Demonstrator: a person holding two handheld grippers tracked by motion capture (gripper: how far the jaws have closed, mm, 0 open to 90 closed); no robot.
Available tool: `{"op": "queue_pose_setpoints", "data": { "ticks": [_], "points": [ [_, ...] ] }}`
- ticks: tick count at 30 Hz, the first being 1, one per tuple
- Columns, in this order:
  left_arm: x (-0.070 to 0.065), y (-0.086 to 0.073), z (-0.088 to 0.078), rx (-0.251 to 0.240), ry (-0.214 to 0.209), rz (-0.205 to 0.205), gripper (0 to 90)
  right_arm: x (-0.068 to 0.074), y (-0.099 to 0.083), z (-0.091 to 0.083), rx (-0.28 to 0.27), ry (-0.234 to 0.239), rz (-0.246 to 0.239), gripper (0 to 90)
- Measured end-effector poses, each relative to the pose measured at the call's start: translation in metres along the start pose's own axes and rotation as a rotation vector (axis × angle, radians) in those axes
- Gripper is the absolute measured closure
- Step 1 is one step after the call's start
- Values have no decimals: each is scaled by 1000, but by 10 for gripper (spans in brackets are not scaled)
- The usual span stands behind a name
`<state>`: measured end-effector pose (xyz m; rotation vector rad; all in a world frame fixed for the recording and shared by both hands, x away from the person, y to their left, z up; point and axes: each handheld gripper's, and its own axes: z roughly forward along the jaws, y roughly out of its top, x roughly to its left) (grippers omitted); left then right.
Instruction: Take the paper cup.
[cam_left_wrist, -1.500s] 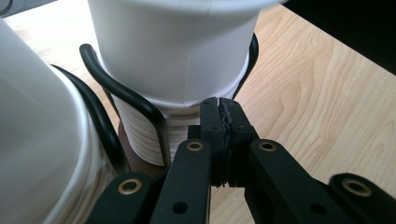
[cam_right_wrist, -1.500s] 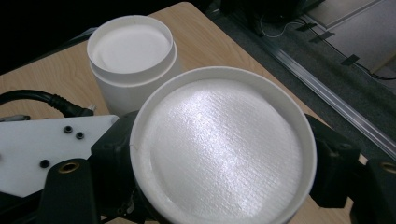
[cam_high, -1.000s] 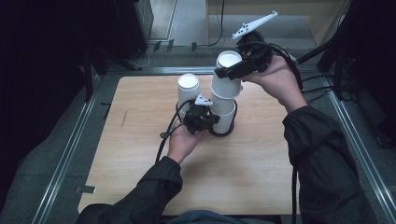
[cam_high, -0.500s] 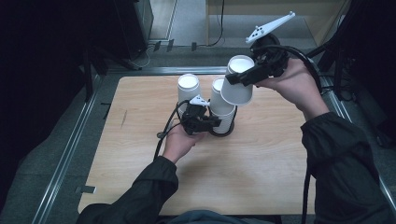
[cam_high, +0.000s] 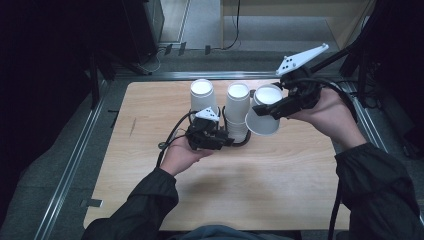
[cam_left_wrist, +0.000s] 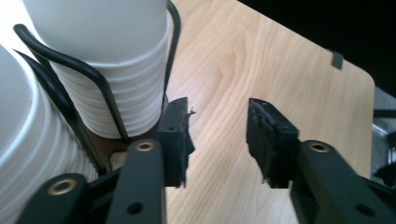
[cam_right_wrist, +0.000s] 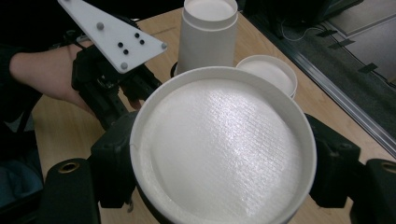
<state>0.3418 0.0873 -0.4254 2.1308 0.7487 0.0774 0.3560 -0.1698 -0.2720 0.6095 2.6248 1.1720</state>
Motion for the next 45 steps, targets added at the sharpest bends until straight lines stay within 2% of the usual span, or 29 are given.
{"op": "queue_pose_setpoints", "data": {
  "ticks": [4, 6, 7, 8, 11, 13, 18, 22, 26, 27, 29, 30, 32, 34, 37, 45],
  "points": [
    [-2, -4, -4, -12, -52, 13, 513, 4, -14, 3, -5, 14, 4, 248],
    [-2, -5, -5, -11, -59, 20, 480, 6, -22, 7, -5, 22, 5, 248],
    [-3, -8, -5, -7, -62, 44, 469, 7, -25, 9, -5, 25, 4, 248],
    [-4, -9, -6, -3, -69, 50, 455, 8, -29, 12, -5, 27, 5, 248],
    [-4, -13, -5, -2, -64, 64, 422, 10, -37, 17, -9, 34, 12, 248],
    [-4, -19, -3, 2, -72, 65, 401, 13, -50, 25, -18, 36, 1, 248],
    [-1, -28, -1, 6, -73, 72, 377, 13, -72, 41, -11, 54, 18, 248],
    [-1, -34, -3, -6, -70, 83, 392, 15, -88, 54, -15, 71, 33, 249],
    [-3, -37, -3, -1, -71, 116, 397, 17, -107, 68, -49, 93, 68, 248],
    [-3, -37, -3, -1, -71, 116, 397, 17, -107, 68, -49, 93, 68, 248],
    [-4, -38, -3, -3, -78, 141, 392, 18, -119, 80, -60, 105, 88, 249],
    [-3, -39, -2, -6, -90, 143, 386, 18, -123, 83, -62, 113, 95, 249],
    [-2, -42, -1, -11, -130, 134, 356, 18, -129, 89, -49, 122, 73, 249],
    [0, -46, 0, -2, -139, 131, 340, 16, -132, 93, -39, 118, 70, 249],
    [3, -51, 2, 14, -112, 114, 327, 14, -134, 98, -51, 126, 87, 249],
    [10, -55, -1, 8, -103, 99, 309, 18, -138, 109, -36, 116, 69, 249]
  ]
}}
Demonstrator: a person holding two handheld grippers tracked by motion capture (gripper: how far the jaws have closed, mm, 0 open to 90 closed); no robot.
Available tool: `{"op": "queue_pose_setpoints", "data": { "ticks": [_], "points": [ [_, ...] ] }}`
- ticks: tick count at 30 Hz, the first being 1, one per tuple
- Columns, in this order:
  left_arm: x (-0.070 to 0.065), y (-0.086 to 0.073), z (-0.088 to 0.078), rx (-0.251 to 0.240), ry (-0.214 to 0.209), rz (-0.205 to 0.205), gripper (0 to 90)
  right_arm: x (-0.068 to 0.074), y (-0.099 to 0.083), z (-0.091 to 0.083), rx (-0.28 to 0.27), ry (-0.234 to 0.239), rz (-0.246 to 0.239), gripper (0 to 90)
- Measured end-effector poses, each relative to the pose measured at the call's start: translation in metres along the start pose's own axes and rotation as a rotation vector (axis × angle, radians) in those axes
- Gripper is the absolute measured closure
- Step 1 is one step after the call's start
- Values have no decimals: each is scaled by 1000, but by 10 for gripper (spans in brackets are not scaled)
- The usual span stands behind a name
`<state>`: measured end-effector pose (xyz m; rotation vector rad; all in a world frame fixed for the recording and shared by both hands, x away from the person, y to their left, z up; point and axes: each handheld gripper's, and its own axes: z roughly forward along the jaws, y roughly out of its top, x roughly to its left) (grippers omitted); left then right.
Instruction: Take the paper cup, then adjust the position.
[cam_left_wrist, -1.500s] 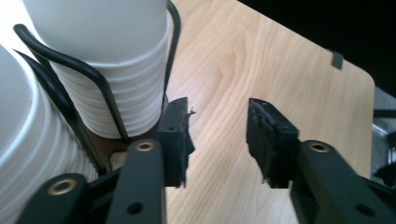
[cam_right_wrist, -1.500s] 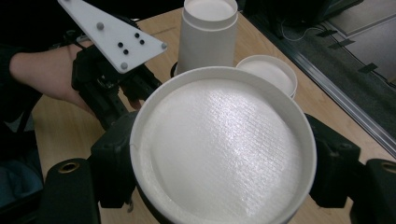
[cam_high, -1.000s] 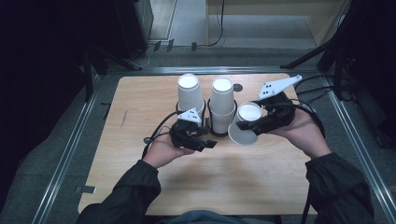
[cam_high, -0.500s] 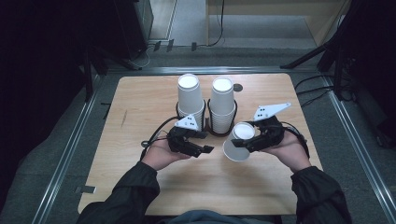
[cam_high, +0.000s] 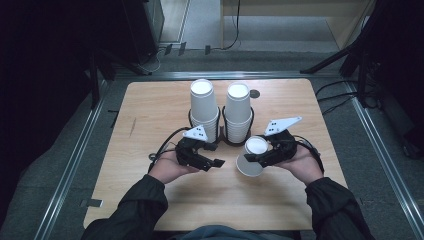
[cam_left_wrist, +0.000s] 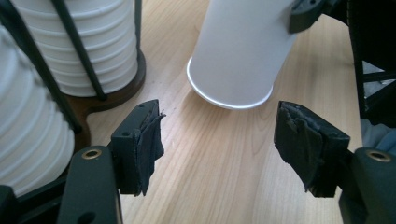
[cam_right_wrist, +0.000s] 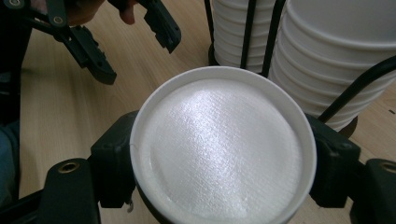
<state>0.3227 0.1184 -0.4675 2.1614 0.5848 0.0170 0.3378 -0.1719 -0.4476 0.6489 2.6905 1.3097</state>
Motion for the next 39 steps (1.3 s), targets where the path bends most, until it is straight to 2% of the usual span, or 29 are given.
{"op": "queue_pose_setpoints", "data": {
  "ticks": [3, 5, 7, 10, 11, 13, 15, 17, 22, 28, 31, 32, 34, 39],
  "points": [
    [2, -1, -1, 8, -3, 7, 296, 4, 0, 5, 2, -4, -16, 249],
    [0, -1, -1, 39, 20, 13, 295, 4, -1, 6, 1, -4, -16, 249],
    [-2, -1, -1, 50, 24, 25, 270, 4, -3, 7, -4, -2, -16, 249],
    [-1, -1, 2, 46, -38, 7, 221, 5, -5, 8, -3, 2, -15, 249],
    [0, -1, 2, 48, -56, 2, 177, 5, -5, 9, -2, 2, -15, 249],
    [2, -2, 4, 48, -61, 8, 124, 6, -5, 9, 3, 14, -9, 249],
    [4, -3, 5, 43, -75, -15, 89, 7, -4, 11, 8, 21, -10, 248],
    [7, -6, 5, 40, -79, -28, 87, 8, -2, 12, -2, 27, 4, 248],
    [9, -9, 5, 48, -73, -20, 90, 10, 3, 17, -18, 38, 6, 248],
    [10, -8, 2, 19, -68, -24, 91, 11, 3, 22, -31, 47, 12, 248],
    [11, -6, 6, 25, -88, -49, 0, 12, 2, 24, -26, 55, 0, 248],
    [11, -6, 6, 25, -88, -49, 0, 12, 2, 24, -26, 55, 0, 248],
    [8, -4, 8, 22, -110, -27, 0, 13, 2, 26, -26, 63, -2, 248],
    [5, -5, 16, 49, -121, -9, 0, 16, 6, 28, -49, 86, -7, 249]
  ]
}}
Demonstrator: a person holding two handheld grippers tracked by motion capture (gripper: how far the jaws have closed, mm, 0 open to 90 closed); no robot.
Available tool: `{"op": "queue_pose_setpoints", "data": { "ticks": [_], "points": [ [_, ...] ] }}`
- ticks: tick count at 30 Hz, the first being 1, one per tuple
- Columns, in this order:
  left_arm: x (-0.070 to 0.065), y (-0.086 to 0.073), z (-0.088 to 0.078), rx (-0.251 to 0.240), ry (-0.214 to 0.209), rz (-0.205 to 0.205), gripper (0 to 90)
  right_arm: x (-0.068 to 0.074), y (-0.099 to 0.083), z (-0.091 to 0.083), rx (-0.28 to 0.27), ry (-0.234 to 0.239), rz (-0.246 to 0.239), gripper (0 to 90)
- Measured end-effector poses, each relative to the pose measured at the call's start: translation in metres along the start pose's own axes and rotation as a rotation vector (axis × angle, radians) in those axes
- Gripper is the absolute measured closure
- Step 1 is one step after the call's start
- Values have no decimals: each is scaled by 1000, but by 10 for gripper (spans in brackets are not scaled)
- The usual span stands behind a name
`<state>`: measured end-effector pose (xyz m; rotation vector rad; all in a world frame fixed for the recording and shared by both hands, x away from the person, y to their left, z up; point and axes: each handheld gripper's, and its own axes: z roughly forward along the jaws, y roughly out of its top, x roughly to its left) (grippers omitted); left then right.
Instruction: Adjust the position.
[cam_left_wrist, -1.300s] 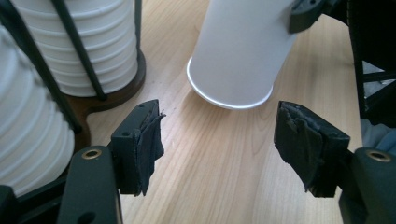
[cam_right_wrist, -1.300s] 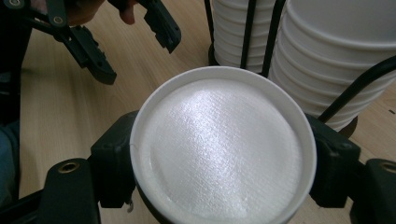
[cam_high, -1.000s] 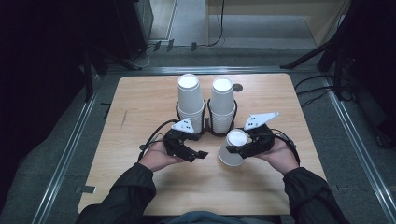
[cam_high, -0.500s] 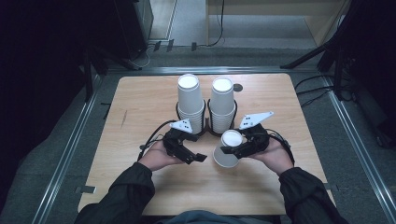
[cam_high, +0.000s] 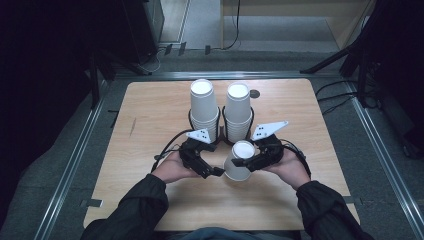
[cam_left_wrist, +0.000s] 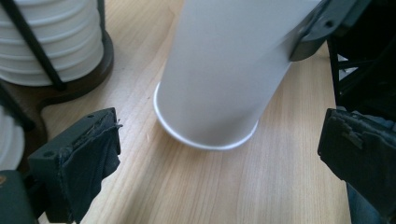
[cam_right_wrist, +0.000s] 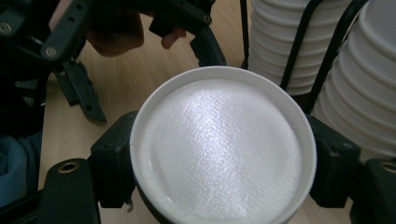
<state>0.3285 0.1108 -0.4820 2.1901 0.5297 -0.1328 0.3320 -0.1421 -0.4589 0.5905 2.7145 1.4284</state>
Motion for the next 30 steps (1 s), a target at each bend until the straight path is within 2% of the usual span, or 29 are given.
{"op": "queue_pose_setpoints", "data": {
  "ticks": [6, 14, 25, 28, 30],
  "points": [
    [-1, 2, 9, -16, -17, 5, 0, 2, 4, 0, -35, 25, -1, 249],
    [-3, 2, 17, 9, -34, 16, 0, 7, 11, -4, -73, 50, -13, 249],
    [-8, 4, 23, 6, -38, 40, 0, 15, 19, -6, -120, 79, -21, 249],
    [-9, 5, 23, -24, -44, 33, 0, 17, 22, -8, -158, 99, -8, 249],
    [-9, 5, 20, -39, -39, 44, 13, 17, 23, -9, -170, 102, -3, 249]
  ]
}}
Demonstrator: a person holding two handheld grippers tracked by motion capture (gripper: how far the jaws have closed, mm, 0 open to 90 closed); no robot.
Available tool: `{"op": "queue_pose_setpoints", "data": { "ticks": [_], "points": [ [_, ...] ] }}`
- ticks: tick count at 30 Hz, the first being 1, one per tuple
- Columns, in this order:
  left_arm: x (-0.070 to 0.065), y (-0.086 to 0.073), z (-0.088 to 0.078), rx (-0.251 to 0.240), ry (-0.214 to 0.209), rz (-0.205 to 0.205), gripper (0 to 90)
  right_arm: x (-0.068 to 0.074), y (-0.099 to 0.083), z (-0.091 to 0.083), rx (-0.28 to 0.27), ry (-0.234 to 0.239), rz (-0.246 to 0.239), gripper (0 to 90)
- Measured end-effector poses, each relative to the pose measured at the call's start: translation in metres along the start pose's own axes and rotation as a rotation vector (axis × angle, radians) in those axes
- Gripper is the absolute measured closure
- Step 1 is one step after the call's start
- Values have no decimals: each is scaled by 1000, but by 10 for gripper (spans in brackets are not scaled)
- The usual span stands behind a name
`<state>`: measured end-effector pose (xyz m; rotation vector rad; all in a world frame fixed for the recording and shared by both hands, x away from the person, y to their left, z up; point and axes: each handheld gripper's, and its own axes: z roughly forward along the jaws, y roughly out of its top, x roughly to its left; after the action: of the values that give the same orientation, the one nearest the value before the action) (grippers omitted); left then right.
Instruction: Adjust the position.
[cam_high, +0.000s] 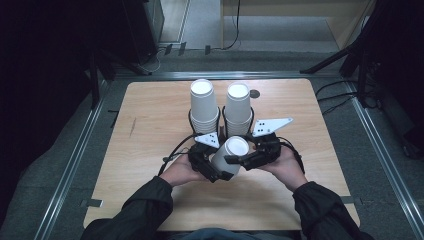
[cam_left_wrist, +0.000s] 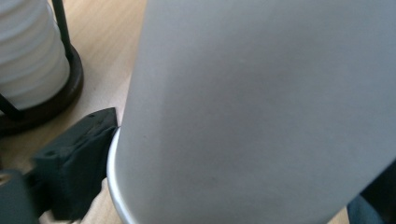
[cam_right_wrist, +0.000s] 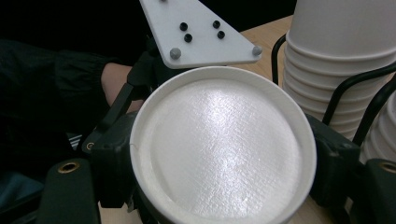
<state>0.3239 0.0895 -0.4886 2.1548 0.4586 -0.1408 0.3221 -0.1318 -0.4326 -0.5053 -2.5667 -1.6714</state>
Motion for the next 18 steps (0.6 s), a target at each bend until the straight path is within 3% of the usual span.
{"op": "queue_pose_setpoints", "data": {
  "ticks": [6, 13, 15, 18],
  "points": [
    [-2, 3, -6, -14, 38, 35, 82, -3, -1, -5, -27, 1, 13, 251],
    [0, 6, -8, 3, 30, 57, 110, -6, -2, -8, -21, 12, 29, 239],
    [-1, 7, -10, -4, 41, 68, 112, -6, -2, -8, -20, 32, 43, 157],
    [0, 8, -15, 0, 35, 61, 112, -6, -1, -7, 1, 23, 52, 140]
  ]
}}
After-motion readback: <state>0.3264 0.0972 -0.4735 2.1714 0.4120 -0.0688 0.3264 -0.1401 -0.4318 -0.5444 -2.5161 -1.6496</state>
